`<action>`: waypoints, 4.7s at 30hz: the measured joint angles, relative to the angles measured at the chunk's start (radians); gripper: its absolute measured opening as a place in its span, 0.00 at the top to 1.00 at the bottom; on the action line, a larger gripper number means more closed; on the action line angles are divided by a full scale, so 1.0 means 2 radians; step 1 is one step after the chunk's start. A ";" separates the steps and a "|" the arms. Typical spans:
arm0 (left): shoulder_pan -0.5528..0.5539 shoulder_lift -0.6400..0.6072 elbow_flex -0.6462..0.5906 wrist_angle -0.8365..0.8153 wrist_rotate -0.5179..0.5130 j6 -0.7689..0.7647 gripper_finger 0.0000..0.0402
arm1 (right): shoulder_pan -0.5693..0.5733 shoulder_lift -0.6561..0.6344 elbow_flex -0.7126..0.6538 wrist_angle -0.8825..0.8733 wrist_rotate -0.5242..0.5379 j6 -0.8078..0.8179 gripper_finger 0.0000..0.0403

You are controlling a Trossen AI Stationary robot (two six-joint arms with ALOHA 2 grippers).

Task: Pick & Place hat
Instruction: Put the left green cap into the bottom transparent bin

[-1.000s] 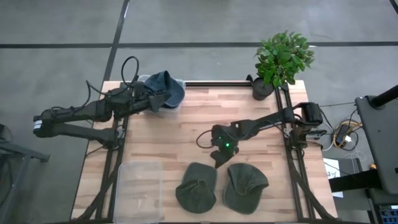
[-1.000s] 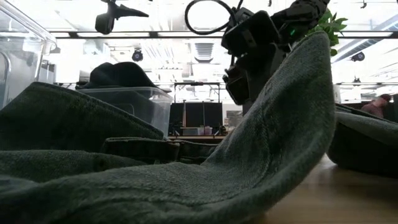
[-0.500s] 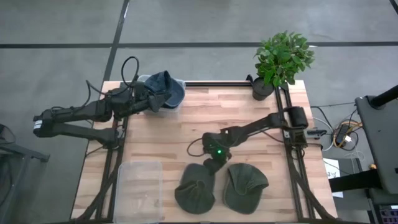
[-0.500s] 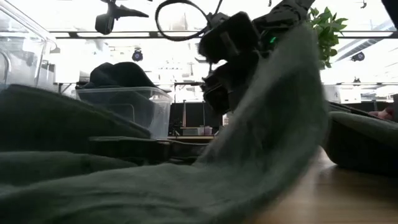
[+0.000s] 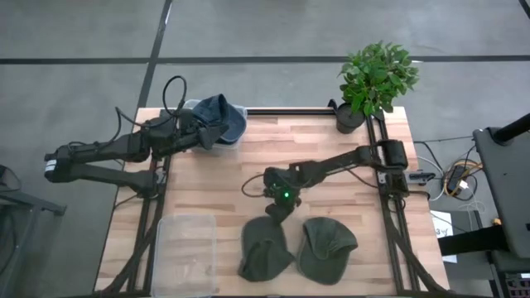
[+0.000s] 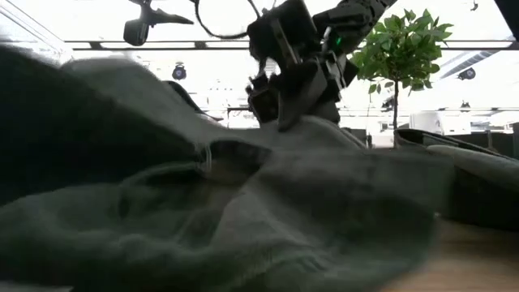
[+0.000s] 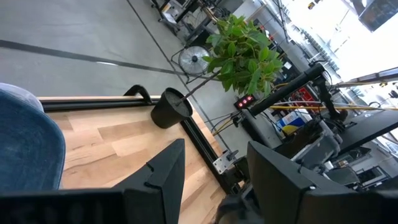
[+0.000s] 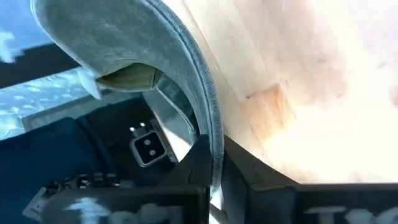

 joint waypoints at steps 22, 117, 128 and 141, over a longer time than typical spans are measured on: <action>0.000 -0.001 0.000 0.004 0.120 -0.003 0.59 | -0.103 -0.120 0.140 -0.258 0.123 -0.100 0.97; -0.097 0.126 0.204 -0.688 0.518 -0.360 0.98 | -0.181 -0.125 0.333 -0.315 0.342 -0.424 0.47; -0.133 0.188 0.200 -0.711 0.484 -0.351 0.98 | -0.181 -0.125 0.333 -0.314 0.343 -0.426 0.47; -0.143 0.204 0.199 -0.686 0.432 -0.362 0.91 | -0.180 -0.125 0.333 -0.315 0.340 -0.422 0.47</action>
